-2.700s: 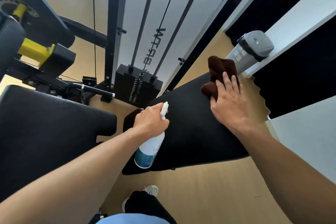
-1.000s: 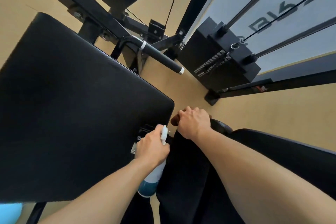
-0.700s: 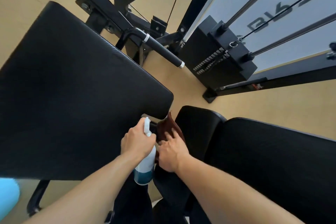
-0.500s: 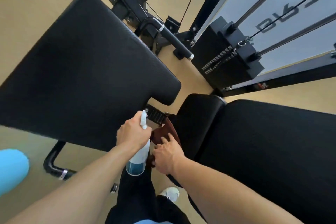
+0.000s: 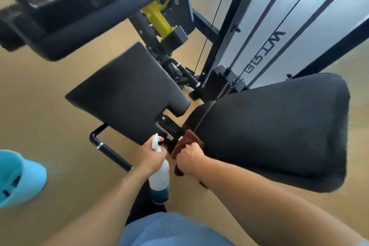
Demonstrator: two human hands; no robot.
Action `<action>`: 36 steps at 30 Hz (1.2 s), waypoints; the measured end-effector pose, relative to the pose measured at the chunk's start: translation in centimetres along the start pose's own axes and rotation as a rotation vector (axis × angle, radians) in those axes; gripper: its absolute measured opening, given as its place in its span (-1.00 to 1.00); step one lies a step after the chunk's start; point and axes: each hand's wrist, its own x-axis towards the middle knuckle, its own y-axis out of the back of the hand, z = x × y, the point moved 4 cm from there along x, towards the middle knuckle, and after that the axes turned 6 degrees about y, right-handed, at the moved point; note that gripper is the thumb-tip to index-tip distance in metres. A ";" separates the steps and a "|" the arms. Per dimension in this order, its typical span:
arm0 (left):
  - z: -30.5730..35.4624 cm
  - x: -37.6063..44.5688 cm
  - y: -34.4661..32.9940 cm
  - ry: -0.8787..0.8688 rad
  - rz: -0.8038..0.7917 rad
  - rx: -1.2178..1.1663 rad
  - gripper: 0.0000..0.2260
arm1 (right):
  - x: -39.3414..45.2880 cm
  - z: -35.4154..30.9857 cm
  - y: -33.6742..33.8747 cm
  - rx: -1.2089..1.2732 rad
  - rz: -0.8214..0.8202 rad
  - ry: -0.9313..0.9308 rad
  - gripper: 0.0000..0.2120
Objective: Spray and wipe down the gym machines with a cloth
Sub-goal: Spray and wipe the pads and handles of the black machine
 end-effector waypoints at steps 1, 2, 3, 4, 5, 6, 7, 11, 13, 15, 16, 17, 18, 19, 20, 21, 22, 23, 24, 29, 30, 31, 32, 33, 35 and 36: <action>0.4 -1.0 0.6 -0.021 -0.010 0.004 -0.74 | -1.7 0.0 0.3 0.001 -0.018 -0.022 -0.49; 1.0 -1.6 1.0 -0.050 -0.017 0.005 -0.74 | -3.5 0.1 0.6 0.015 -0.023 -0.048 -0.51; 1.6 -2.0 1.4 -0.075 -0.015 0.022 -0.74 | -5.0 0.3 0.6 0.038 -0.025 -0.071 -0.51; 2.5 -2.5 1.9 -0.112 -0.011 0.044 -0.74 | -6.8 0.7 0.6 0.052 -0.010 -0.098 -0.51; 3.5 -3.2 2.4 -0.151 -0.014 0.077 -0.76 | -8.9 1.0 0.5 0.049 0.011 -0.138 -0.51; 4.5 -3.9 2.6 -0.194 -0.031 0.119 -0.78 | -11.1 1.5 0.3 0.047 0.047 -0.190 -0.51; 5.5 -4.5 2.7 -0.236 -0.054 0.167 -0.79 | -13.2 2.1 -0.2 0.051 0.098 -0.252 -0.52; 9.6 -6.2 1.8 -0.427 -0.184 0.319 -0.75 | -21.0 4.6 -0.5 0.088 0.305 -0.378 -0.60; 11.9 -7.2 1.3 -0.522 -0.287 0.358 -0.76 | -24.0 5.1 -0.2 0.087 0.426 -0.397 -0.67; 14.0 -8.0 1.0 -0.605 -0.362 0.373 -0.77 | -26.6 5.7 -0.8 0.092 0.541 -0.509 -0.69; 14.9 -8.4 1.0 -0.647 -0.380 0.366 -0.77 | -27.5 5.9 -1.4 0.115 0.630 -0.564 -0.66; 15.8 -8.9 1.0 -0.685 -0.388 0.367 -0.77 | -28.1 5.9 -1.8 0.137 0.688 -0.615 -0.63; 16.5 -9.3 1.1 -0.720 -0.394 0.374 -0.77 | -28.6 5.9 -2.0 0.160 0.760 -0.675 -0.63; 17.1 -9.6 1.0 -0.750 -0.402 0.388 -0.77 | -29.1 5.9 -2.0 0.189 0.844 -0.751 -0.64; 17.5 -9.9 0.8 -0.774 -0.409 0.400 -0.77 | -29.2 5.7 -2.2 0.218 0.928 -0.835 -0.64; 17.9 -10.2 0.7 -0.790 -0.412 0.411 -0.77 | -29.1 5.4 -2.3 0.264 0.997 -0.913 -0.63; 18.2 -10.6 0.6 -0.802 -0.413 0.424 -0.77 | -28.7 4.9 -2.5 0.339 1.050 -0.978 -0.61; 18.5 -10.9 0.5 -0.812 -0.412 0.437 -0.78 | -27.9 4.3 -2.8 0.421 1.085 -1.032 -0.59; 18.7 -11.0 0.3 -0.826 -0.415 0.447 -0.78 | -27.0 3.8 -2.9 0.478 1.098 -1.084 -0.55; 20.2 -11.5 -0.4 -0.874 -0.424 0.453 -0.84 | -25.1 5.9 -1.6 0.467 0.839 -1.171 -0.47; 20.7 -11.5 -0.5 -0.872 -0.420 0.459 -0.86 | -25.4 6.8 -1.3 0.484 0.787 -1.164 -0.46; 21.2 -11.6 -0.6 -0.867 -0.413 0.472 -0.89 | -25.8 7.6 -1.2 0.510 0.751 -1.160 -0.45; 21.7 -11.5 -0.7 -0.862 -0.404 0.486 -0.91 | -26.0 8.4 -1.1 0.539 0.727 -1.158 -0.44; 22.2 -11.4 -0.9 -0.850 -0.395 0.493 -0.92 | -26.1 9.2 -0.9 0.569 0.709 -1.153 -0.42; 22.8 -11.0 -1.3 -0.806 -0.412 0.483 -0.91 | -26.2 10.6 -0.4 0.625 0.686 -1.154 -0.40; 22.9 -10.8 -1.6 -0.787 -0.431 0.473 -0.90 | -26.1 11.3 -0.1 0.651 0.682 -1.164 -0.39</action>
